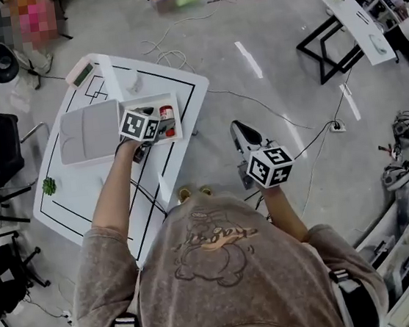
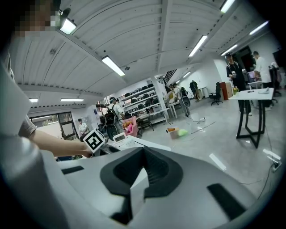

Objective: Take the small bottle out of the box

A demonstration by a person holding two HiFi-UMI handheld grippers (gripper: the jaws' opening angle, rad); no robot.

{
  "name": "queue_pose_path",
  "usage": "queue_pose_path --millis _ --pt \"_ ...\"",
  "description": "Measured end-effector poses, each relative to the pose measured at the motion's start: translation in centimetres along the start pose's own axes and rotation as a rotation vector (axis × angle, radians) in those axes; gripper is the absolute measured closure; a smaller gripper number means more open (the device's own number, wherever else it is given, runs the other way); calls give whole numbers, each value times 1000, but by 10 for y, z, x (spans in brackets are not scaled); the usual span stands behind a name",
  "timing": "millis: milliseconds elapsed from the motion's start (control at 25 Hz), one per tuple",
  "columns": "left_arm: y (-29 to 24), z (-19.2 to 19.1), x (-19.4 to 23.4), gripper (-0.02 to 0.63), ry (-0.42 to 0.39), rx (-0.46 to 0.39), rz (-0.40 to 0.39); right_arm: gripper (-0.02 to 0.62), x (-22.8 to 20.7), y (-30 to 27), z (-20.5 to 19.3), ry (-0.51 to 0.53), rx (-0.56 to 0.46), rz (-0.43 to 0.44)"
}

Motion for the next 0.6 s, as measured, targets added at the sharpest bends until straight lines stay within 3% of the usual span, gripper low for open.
queue_pose_path --millis 600 --pt "-14 -7 4 239 -22 74 -66 599 -10 -3 1 -19 11 -33"
Point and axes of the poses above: the fingertips, and each gripper's own axes: y backward along the fingers, x to its left, z out of its top, the point moved 5 cm from there along y, backward along the fingers, and after that the axes turned 11 degrees about x, right-handed, at the moved point
